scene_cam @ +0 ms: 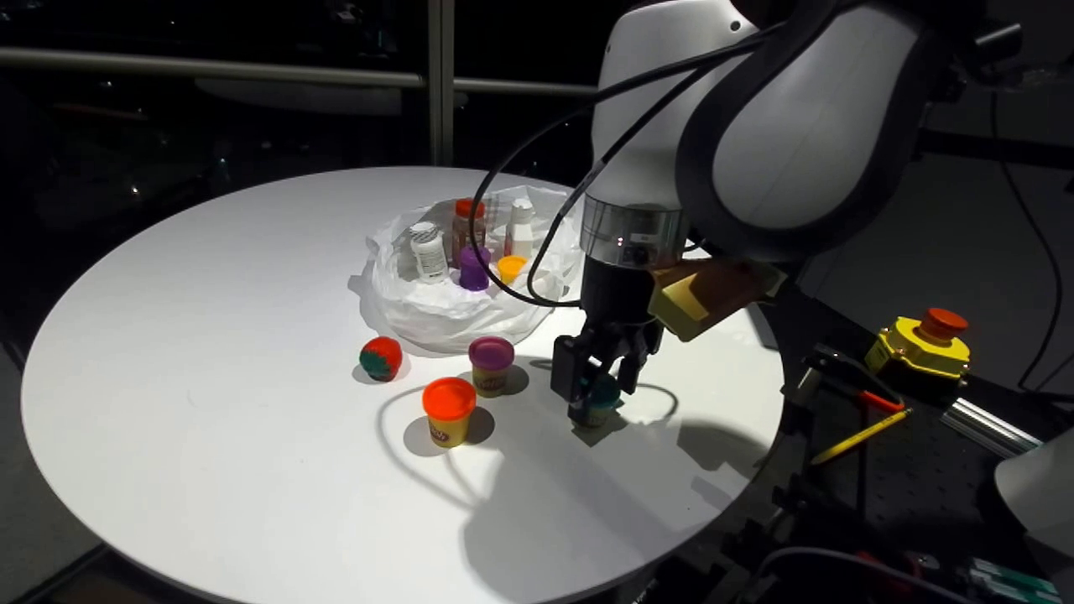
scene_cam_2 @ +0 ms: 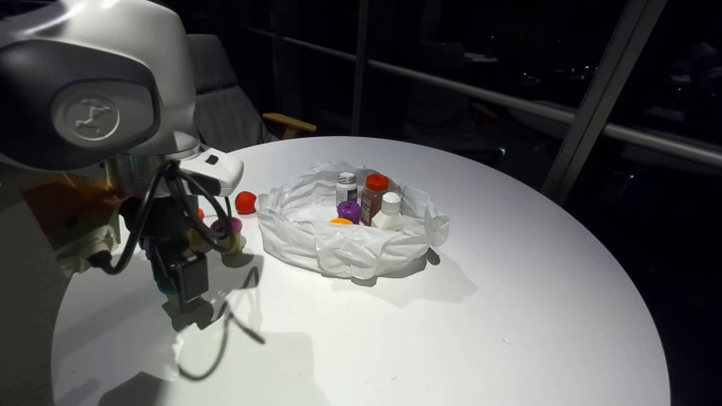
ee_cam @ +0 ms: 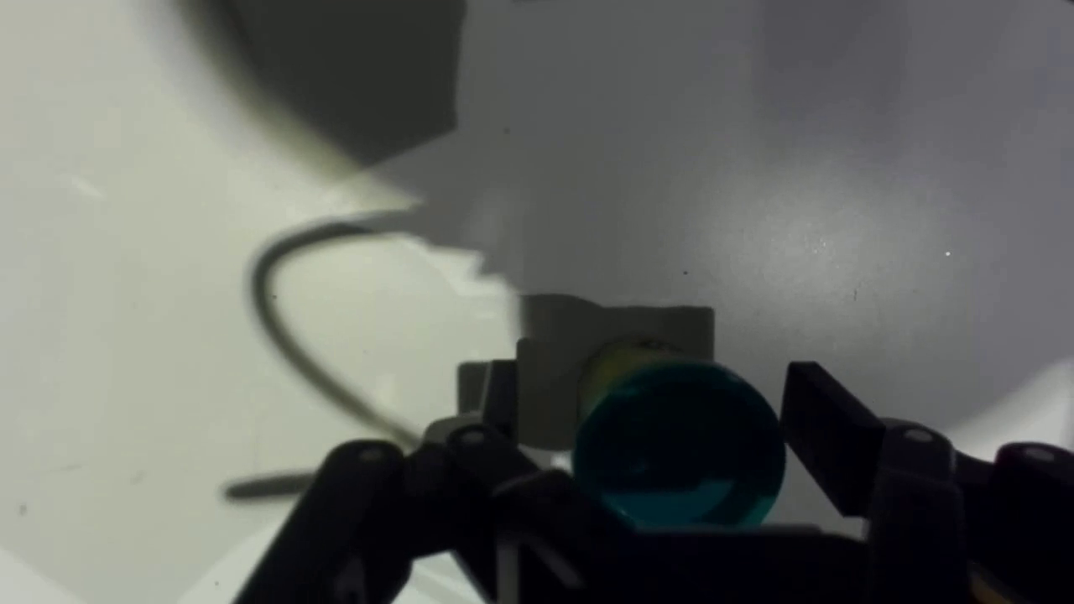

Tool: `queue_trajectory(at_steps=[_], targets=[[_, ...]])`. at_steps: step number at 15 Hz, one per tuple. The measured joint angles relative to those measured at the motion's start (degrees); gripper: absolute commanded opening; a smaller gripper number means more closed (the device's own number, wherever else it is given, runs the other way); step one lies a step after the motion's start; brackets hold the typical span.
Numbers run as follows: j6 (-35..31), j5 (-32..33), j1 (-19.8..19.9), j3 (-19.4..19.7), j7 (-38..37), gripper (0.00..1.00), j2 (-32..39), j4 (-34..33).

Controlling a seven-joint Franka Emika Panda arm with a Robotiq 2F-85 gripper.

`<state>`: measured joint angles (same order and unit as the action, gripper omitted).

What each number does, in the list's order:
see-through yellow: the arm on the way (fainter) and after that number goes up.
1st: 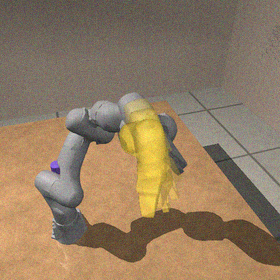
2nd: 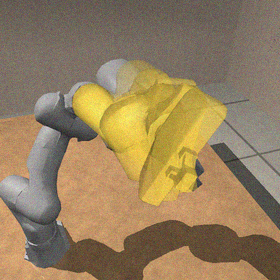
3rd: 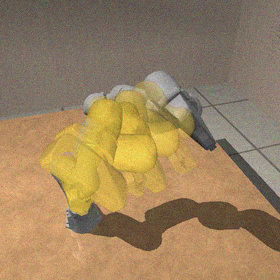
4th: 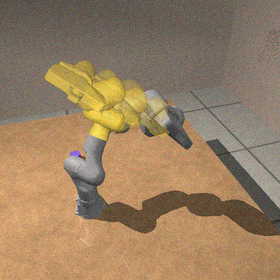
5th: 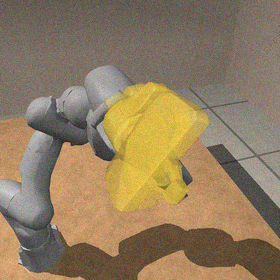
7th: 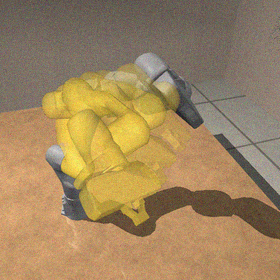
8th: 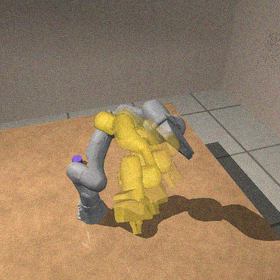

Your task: Pick up the objects from the table and put them on the plastic

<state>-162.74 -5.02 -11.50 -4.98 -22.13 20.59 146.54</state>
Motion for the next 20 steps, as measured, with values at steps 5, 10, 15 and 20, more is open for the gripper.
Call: queue_trajectory(at_steps=[5,10,15,20], targets=[[-2.68,0.00,-0.20,1.06,-0.22,0.25,0.12,-0.01],[3.36,3.77,-5.60,8.71,-8.12,0.25,-3.59,-1.62],[13.23,8.18,-6.58,8.93,-13.52,0.25,-8.08,-10.51],[13.75,8.28,-4.47,7.60,-13.54,0.25,-1.55,-22.61]])
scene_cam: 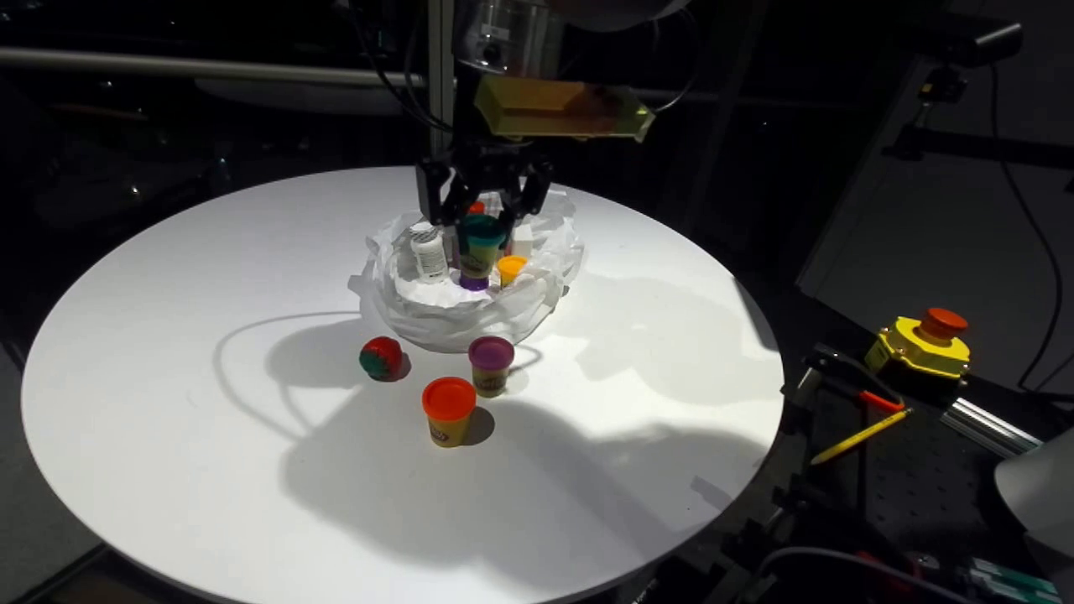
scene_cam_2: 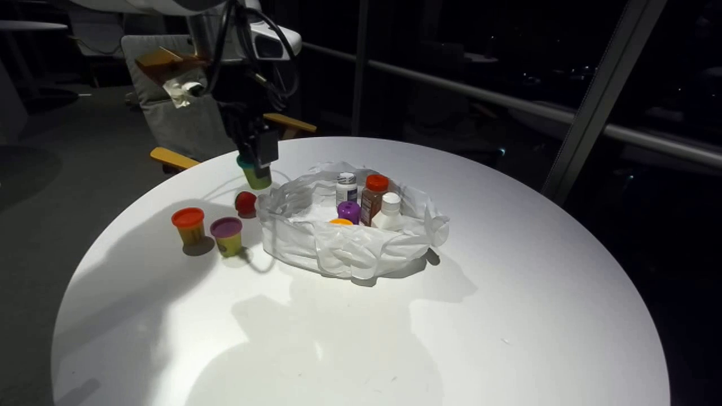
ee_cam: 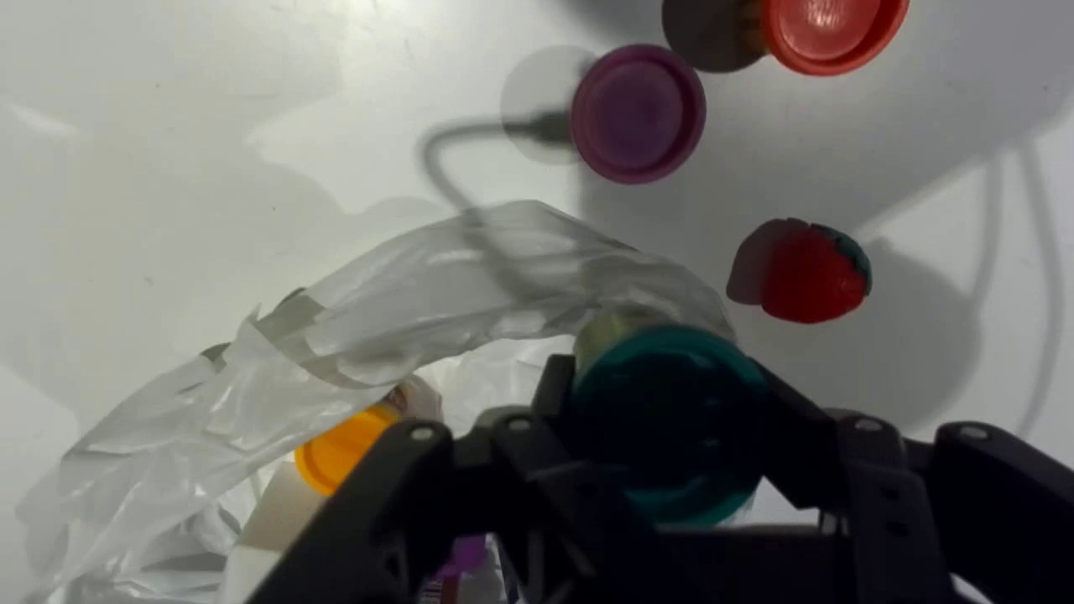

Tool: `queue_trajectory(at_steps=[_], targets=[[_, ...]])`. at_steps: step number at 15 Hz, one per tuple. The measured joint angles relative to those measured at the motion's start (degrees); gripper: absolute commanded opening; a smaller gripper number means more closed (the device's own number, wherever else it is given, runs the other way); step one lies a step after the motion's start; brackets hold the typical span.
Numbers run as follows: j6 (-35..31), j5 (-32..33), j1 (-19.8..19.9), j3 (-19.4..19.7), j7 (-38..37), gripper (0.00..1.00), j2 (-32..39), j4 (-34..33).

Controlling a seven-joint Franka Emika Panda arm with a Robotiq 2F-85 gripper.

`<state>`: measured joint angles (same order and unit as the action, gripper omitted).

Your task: Pick up the objects from the table and put them on the plastic

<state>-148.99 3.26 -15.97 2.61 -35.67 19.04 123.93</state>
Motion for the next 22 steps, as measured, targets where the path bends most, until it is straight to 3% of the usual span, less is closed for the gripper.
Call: queue_trajectory(at_steps=[9,14,15,16,19,22], targets=[[-0.11,-9.90,5.06,-2.21,1.38,0.25,20.72,-22.88],[-0.02,-11.41,6.24,-1.68,1.39,0.25,28.26,-30.50],[0.05,-11.41,6.27,-1.41,1.39,0.75,29.20,-31.40],[0.20,-11.41,6.28,-1.13,1.39,0.75,29.96,-32.16],[1.57,-11.30,6.15,-0.73,1.39,0.98,30.32,-33.08],[2.33,-10.30,4.18,0.77,0.79,1.00,28.09,-32.51]])
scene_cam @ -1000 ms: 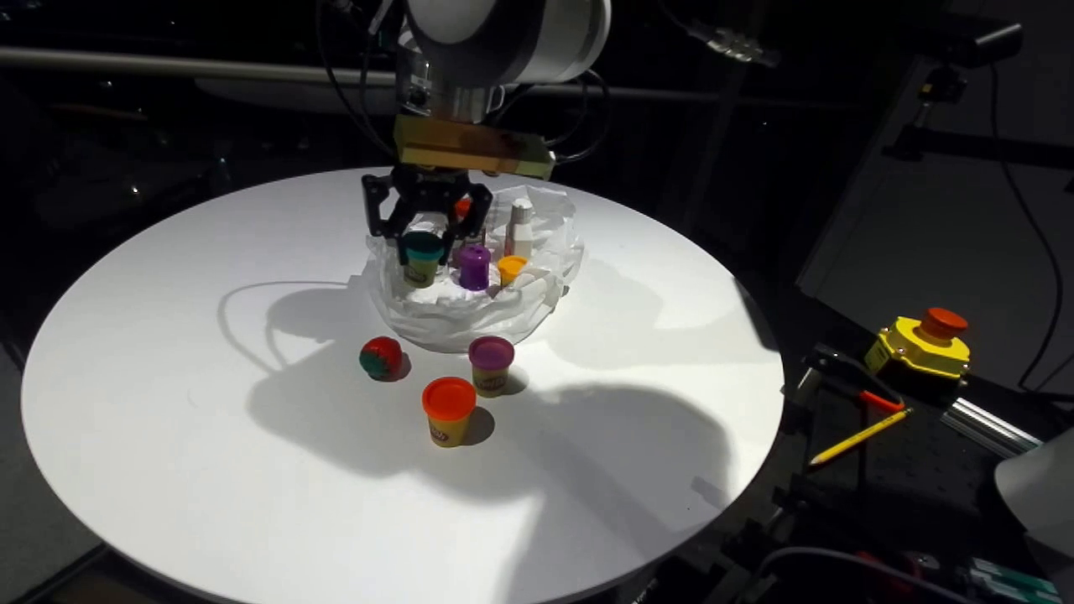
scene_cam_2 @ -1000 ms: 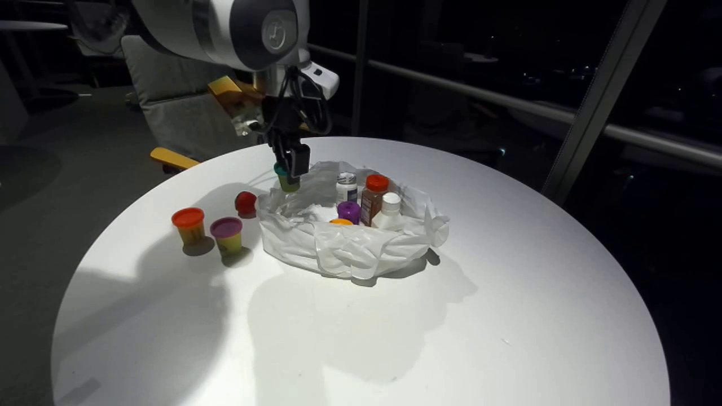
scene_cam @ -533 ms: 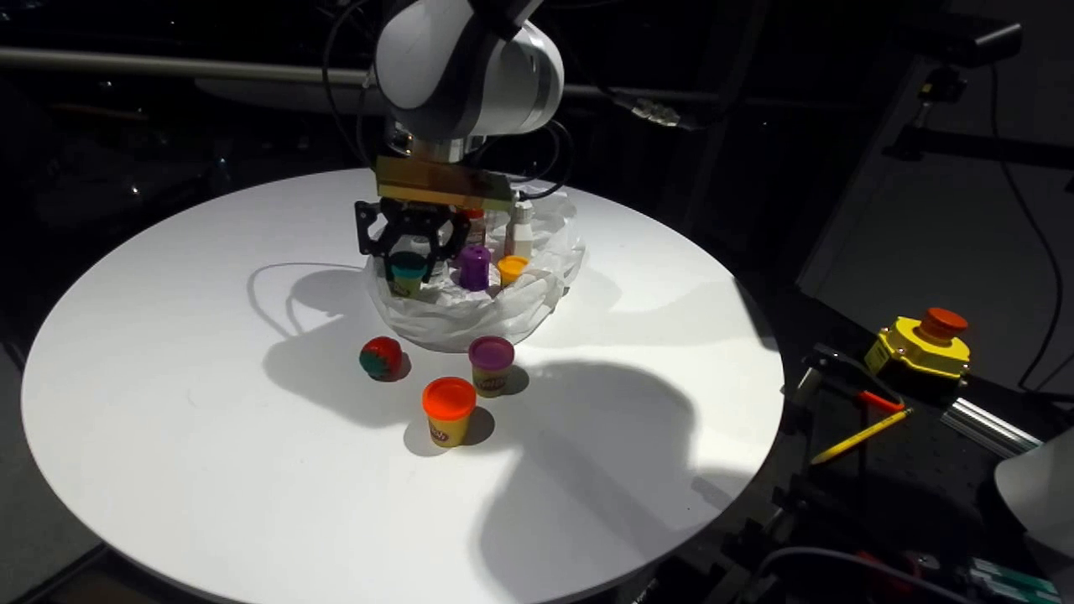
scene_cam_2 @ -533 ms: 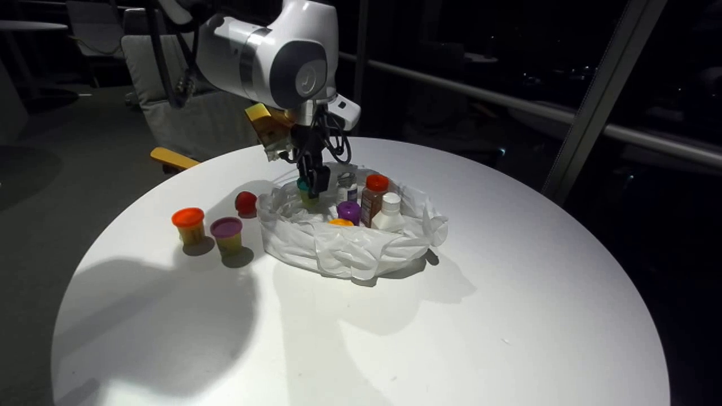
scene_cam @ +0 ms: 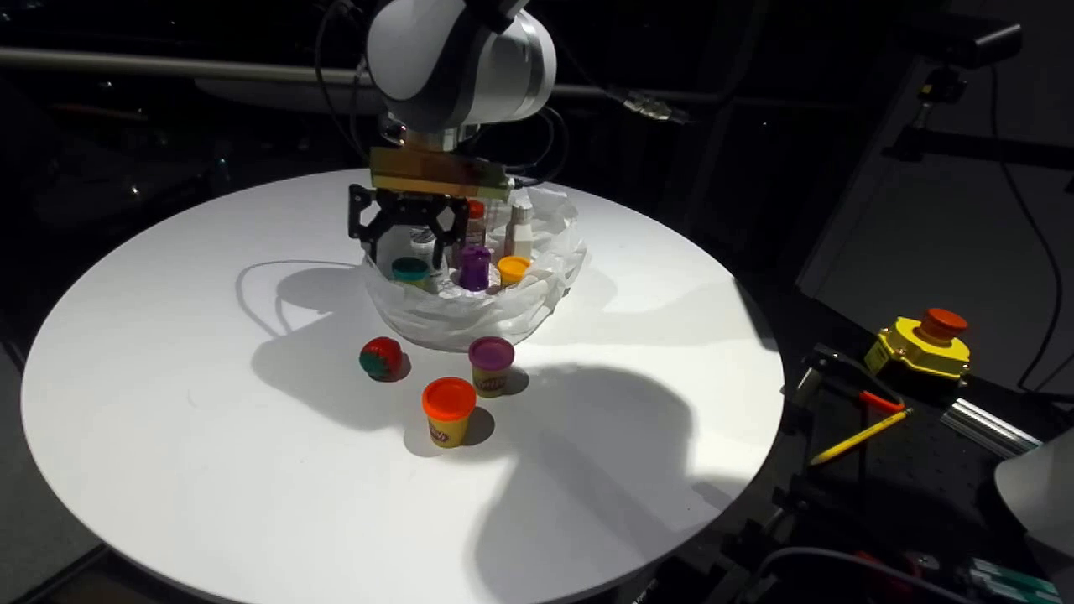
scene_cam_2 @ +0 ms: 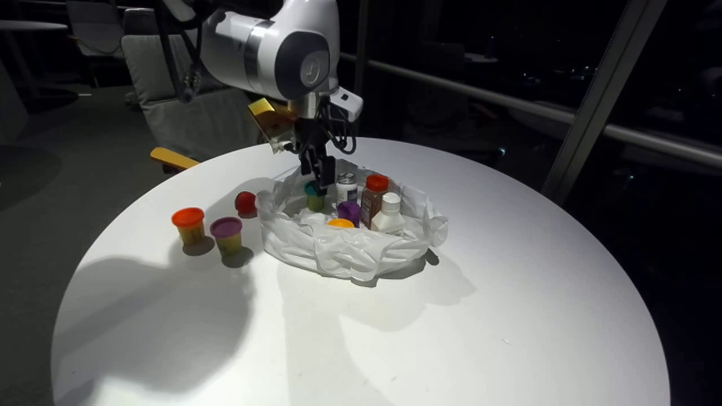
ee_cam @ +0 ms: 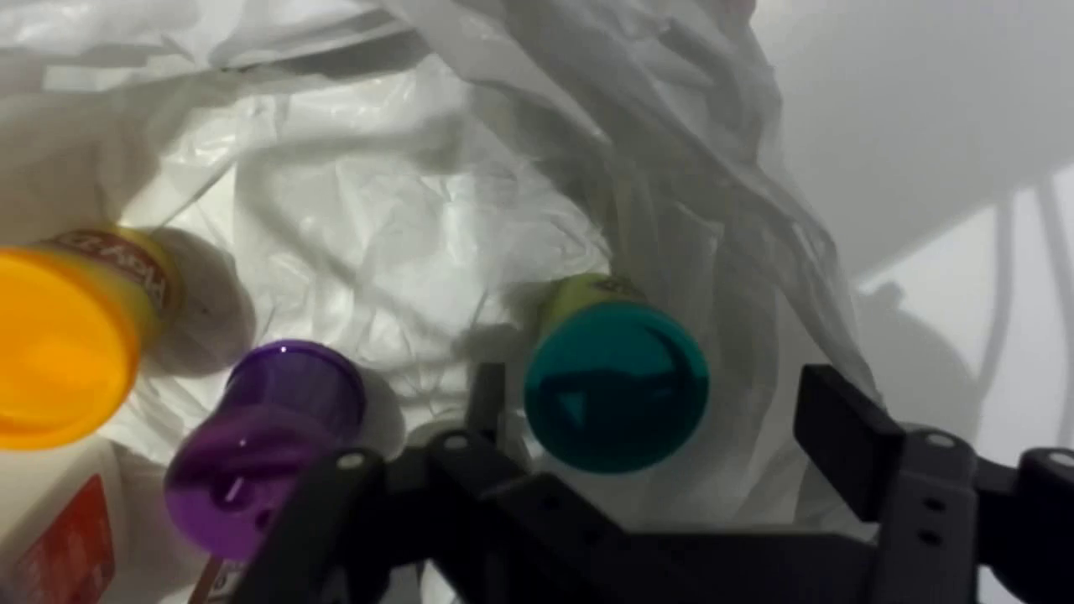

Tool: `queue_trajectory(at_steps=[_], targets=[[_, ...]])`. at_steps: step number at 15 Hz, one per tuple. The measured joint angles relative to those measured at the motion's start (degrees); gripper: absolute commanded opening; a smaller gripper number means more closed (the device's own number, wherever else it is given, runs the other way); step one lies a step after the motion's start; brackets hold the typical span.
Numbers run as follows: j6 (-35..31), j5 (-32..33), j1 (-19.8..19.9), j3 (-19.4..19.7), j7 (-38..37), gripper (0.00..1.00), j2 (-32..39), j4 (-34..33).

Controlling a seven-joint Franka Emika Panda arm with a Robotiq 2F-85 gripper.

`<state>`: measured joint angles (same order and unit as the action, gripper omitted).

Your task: Pick up the objects from the table and put them on the plastic

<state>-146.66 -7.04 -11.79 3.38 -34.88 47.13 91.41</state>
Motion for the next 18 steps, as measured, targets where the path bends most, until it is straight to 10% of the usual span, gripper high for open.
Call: queue_trajectory(at_steps=[8,18], targets=[[10.61,11.47,-10.50,4.60,-13.39,1.00,-17.43,13.12],[12.28,8.64,-4.92,-2.40,-13.70,1.00,-20.48,25.44]])
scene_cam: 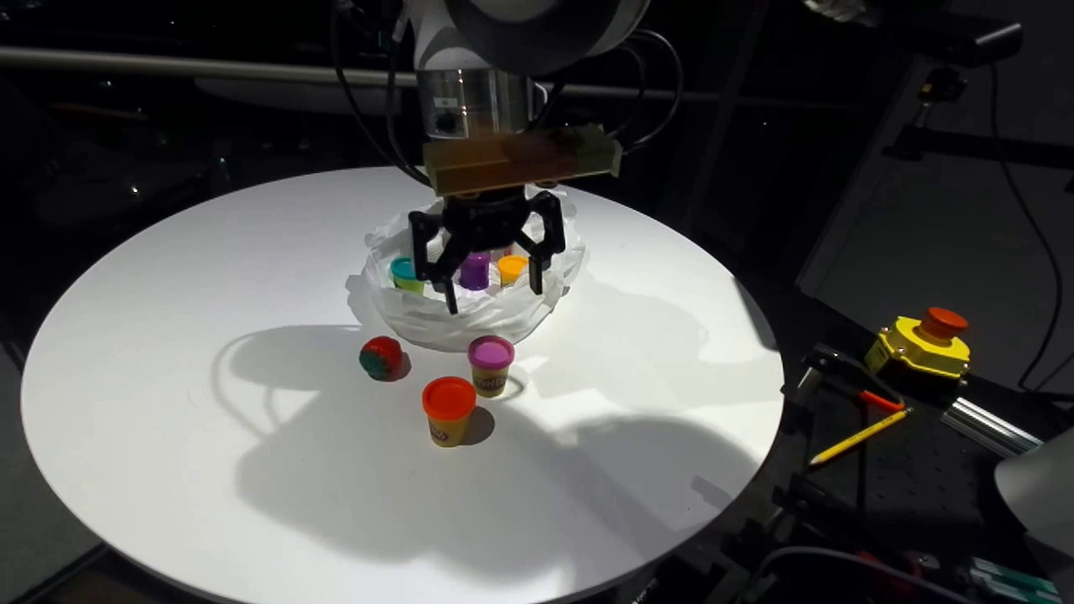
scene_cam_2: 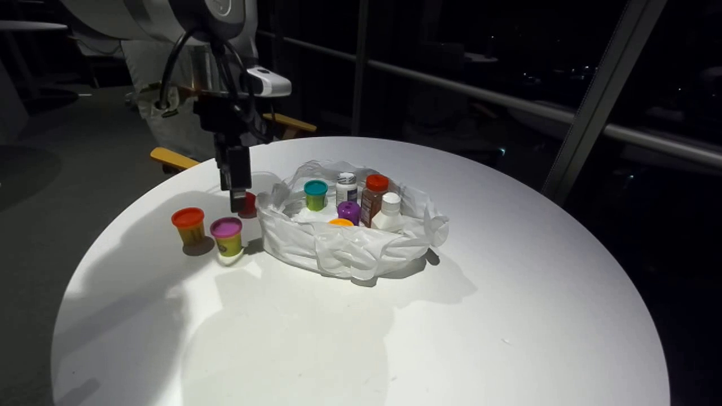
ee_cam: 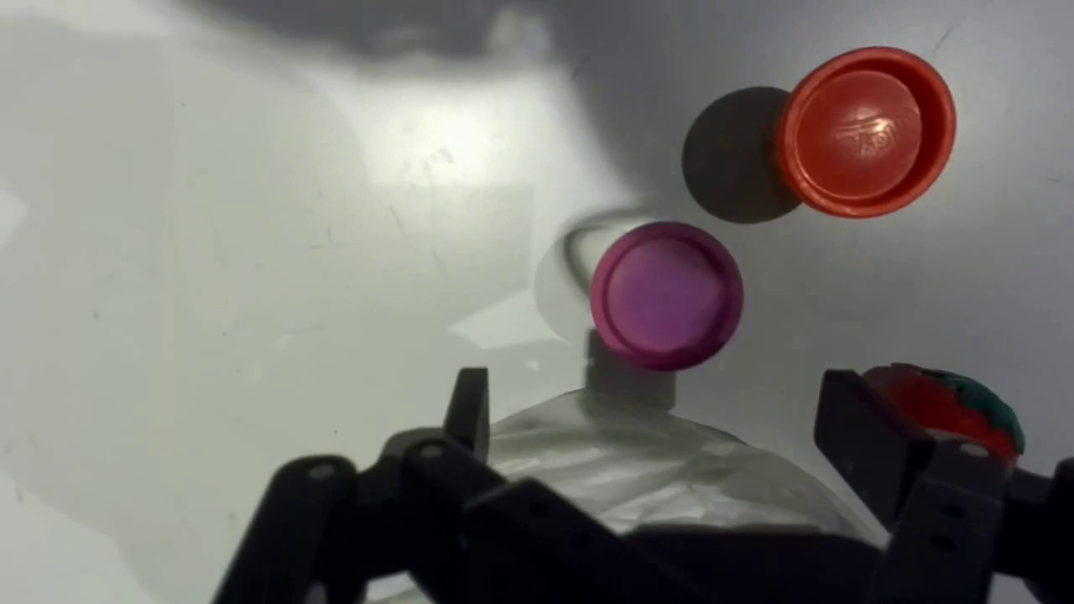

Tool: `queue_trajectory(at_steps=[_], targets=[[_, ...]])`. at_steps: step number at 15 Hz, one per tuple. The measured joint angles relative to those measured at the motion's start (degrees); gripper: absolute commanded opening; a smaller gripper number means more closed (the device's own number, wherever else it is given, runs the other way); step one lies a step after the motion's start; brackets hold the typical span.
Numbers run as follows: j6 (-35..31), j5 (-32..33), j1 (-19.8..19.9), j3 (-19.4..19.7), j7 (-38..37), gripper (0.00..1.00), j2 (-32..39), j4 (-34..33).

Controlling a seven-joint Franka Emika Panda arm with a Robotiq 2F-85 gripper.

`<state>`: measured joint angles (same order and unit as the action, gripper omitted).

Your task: Pick up the objects from the table and put them on the plastic

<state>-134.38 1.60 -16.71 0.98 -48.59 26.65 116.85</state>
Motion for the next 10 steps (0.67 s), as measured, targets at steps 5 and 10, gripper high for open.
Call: queue_trajectory(at_steps=[5,10], targets=[[-5.49,-3.98,2.68,-1.81,3.16,1.00,1.58,2.86],[-9.50,-7.97,3.39,-3.40,6.64,1.00,2.69,4.60]])
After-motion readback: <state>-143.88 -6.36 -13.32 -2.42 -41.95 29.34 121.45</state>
